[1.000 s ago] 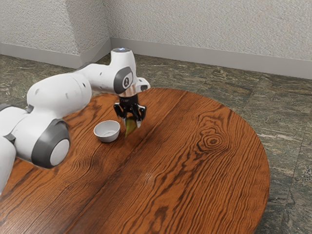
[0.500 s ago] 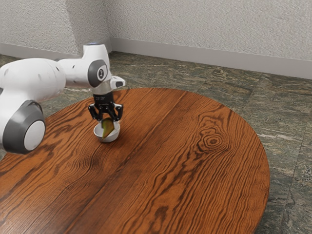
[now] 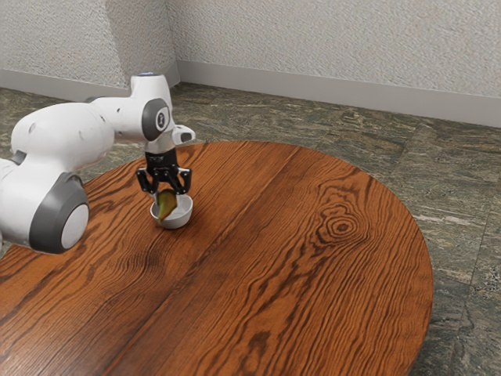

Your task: Place the pear in the bowl.

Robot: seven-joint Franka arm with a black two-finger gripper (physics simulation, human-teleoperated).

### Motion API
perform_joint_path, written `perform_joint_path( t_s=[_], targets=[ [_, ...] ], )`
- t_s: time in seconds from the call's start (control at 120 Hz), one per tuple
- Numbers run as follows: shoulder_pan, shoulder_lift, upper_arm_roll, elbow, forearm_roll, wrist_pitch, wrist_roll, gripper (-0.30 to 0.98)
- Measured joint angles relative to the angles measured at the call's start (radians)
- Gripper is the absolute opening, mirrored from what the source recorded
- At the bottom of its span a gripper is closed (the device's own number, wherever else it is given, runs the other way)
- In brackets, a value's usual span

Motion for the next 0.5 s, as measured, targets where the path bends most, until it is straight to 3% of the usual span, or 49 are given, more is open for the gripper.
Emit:
perform_joint_path(
  t_s=[0.233,0.317,0.417,0.5],
  targets=[
    [0.000,-0.026,0.003,0.000,-0.007,-0.024,0.016,0.57],
    [-0.010,-0.189,-0.048,-0.028,0.059,-0.080,0.020,0.61],
    [-0.033,-0.444,-0.133,-0.179,0.148,-0.140,0.024,0.64],
    [-0.108,-0.597,-0.160,-0.243,0.237,-0.186,0.028,0.65]
  ],
)
